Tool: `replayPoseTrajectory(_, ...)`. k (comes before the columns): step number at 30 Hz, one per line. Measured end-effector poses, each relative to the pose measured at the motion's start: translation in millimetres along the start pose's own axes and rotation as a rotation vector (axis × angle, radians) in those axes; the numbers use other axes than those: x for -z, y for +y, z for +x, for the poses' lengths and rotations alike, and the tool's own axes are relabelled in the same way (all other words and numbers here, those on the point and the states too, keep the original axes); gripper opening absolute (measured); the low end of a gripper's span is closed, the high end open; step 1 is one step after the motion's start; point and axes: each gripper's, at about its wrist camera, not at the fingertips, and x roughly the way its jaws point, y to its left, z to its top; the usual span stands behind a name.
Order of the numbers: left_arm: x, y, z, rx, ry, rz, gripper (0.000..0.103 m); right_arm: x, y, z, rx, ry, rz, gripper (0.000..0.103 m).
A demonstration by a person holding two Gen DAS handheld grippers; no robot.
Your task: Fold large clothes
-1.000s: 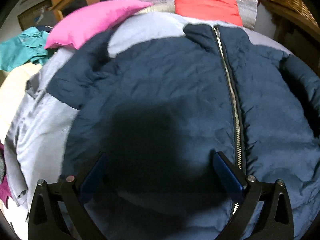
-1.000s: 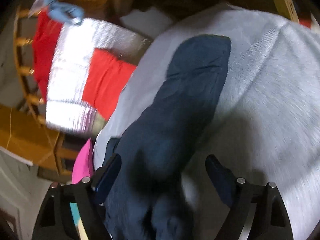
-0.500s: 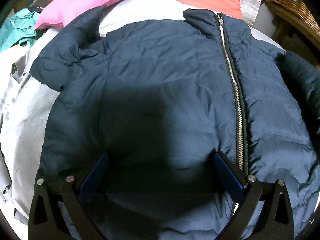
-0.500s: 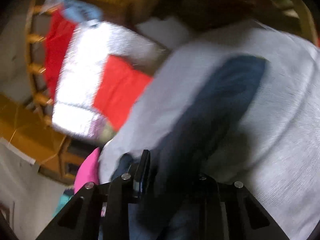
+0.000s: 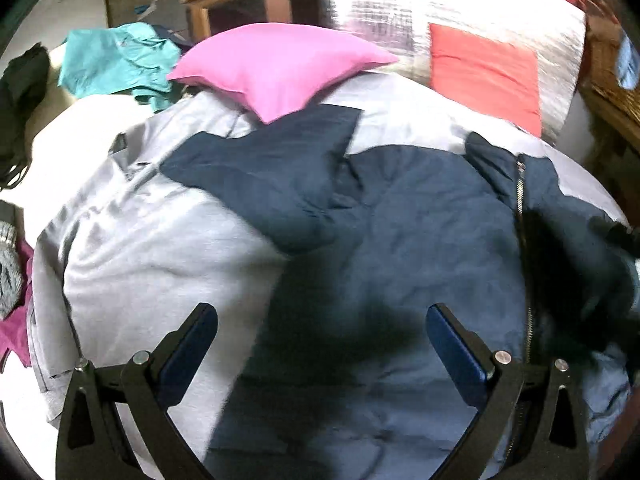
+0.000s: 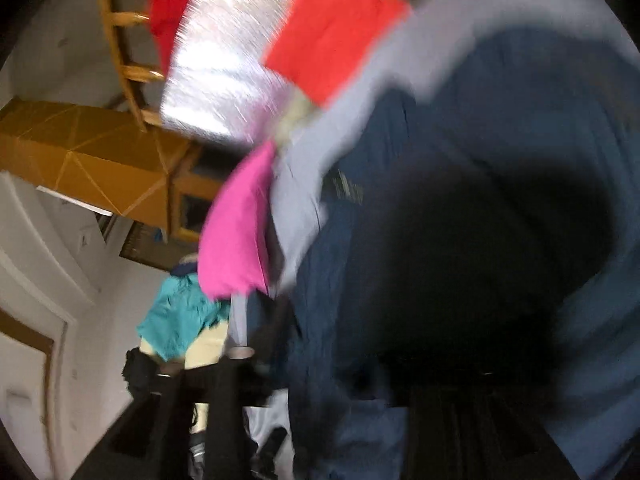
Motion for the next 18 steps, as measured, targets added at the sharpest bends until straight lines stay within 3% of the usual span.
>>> replayPoseTrajectory(1,-4.4,0.3,5.1,-0.003,-0.002,-0.001,0.103,10.0,-9.9,17.7,0.017,0.052,0.059,0.085)
replayPoseTrajectory(2,-5.6,4.9,4.6,0.000,-0.008,-0.001,0.103,16.3,-20.2,23.7,0.016,0.068,0.097,0.086)
replayPoseTrajectory(7,-2.6,-0.6,-6.8,0.087,-0.054,0.004,0.103,29.3,-38.1,-1.0,-0.107,0.044,0.148,0.088)
replayPoseTrajectory(10,0.4,-18.2,-16.8,0.138,-0.098,0.037,0.103,24.4,-45.1,-45.0,-0.115,-0.023,0.147,0.088)
replayPoseTrajectory(14,8.3,-59.5,-28.3,0.202,-0.101,0.123,0.103,14.3,-72.8,-112.1,-0.106,-0.211,0.186,0.088)
replayPoseTrajectory(16,12.3,-84.7,-33.2,0.228,-0.096,0.172,0.103,2.1,-84.9,-126.3,-0.086,-0.260,0.218,0.073)
replayPoseTrajectory(18,15.9,-112.2,-36.3,0.247,-0.095,0.226,0.103,-4.8,-94.5,-135.0,-0.061,-0.274,0.224,0.065)
